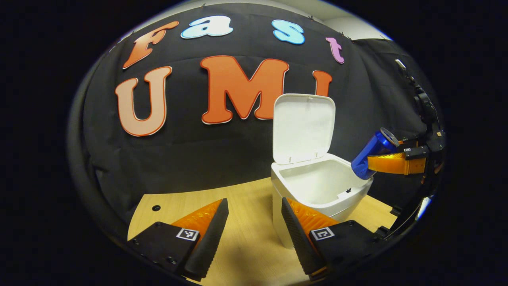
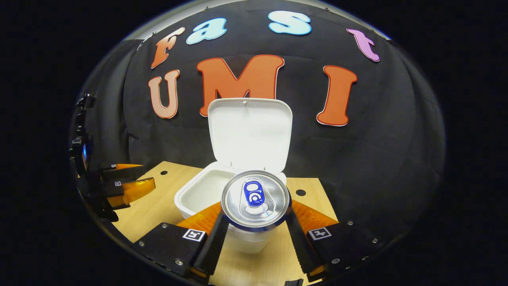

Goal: Press the lid of the desktop garbage bin to open it, pick up the crumpled paper on the desktop and throw it into the bin, then pick up the pop can on the desktop and drop it into the bin, and finally close the garbage bin lid.

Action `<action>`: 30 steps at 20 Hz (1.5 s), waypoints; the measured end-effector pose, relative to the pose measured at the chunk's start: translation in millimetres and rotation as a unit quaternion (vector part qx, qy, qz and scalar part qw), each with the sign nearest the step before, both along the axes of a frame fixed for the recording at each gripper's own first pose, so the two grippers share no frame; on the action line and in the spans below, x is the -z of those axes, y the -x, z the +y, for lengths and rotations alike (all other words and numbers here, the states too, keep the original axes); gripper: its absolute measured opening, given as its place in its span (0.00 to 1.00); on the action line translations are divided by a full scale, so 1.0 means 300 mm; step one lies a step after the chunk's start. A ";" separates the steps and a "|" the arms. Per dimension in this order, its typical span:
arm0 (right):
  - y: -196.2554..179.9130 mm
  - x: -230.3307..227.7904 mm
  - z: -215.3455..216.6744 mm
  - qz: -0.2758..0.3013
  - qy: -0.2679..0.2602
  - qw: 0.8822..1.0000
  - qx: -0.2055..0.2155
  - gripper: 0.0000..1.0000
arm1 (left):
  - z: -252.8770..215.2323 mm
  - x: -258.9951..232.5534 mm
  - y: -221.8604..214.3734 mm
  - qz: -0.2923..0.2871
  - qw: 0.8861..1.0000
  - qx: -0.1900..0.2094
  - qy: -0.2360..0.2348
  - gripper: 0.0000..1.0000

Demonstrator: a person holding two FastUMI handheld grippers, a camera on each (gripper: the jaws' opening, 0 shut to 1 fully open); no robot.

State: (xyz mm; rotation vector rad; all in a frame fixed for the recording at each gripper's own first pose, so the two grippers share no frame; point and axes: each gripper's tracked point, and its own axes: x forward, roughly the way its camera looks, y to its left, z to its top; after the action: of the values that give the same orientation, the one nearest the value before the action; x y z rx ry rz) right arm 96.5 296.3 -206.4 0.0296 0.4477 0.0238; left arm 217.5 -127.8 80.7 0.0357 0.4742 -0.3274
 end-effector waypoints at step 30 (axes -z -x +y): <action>-0.126 0.042 0.018 0.044 0.031 0.998 -0.011 0.82 | 0.130 0.051 0.009 0.021 0.998 -0.058 0.002 0.85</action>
State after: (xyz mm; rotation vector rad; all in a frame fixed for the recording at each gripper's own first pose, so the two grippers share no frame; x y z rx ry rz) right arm 134.2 301.7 -219.1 -0.0359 0.5371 0.0306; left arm 214.7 -88.7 65.4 -0.0023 0.5145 -0.2154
